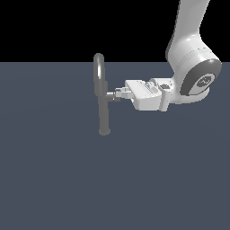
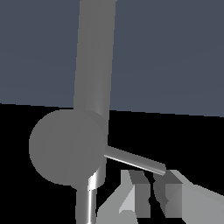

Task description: Turn on the faucet by rotating a designated handle.

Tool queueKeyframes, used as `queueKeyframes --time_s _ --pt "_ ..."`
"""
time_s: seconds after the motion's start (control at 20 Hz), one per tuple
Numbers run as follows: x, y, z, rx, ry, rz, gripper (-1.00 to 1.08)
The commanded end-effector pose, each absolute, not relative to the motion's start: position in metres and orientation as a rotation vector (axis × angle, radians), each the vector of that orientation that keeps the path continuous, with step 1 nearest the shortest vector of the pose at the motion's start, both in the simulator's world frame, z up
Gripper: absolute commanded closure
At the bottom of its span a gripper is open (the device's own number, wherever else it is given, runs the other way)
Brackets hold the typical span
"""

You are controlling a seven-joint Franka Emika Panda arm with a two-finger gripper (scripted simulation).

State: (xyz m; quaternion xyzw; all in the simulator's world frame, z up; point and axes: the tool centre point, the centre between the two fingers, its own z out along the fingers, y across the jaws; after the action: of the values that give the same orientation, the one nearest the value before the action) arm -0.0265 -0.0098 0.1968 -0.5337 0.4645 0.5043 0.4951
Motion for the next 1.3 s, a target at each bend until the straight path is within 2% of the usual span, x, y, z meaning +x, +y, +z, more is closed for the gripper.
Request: queueKeyframes --time_s 0.0,0.05,0.55,0.6,1.25 --pt "-0.038 -0.011 0.161 -1.262 1.173 1.258 1.08" --pt "-0.028 -0.01 0.193 -1.291 1.128 1.225 1.08" --pt "-0.027 -0.01 0.138 -1.264 1.17 1.256 1.08" --pt "-0.017 -0.013 0.177 -1.295 1.113 1.217 1.08" --pt "-0.005 -0.009 0.12 -1.263 1.17 1.257 1.08"
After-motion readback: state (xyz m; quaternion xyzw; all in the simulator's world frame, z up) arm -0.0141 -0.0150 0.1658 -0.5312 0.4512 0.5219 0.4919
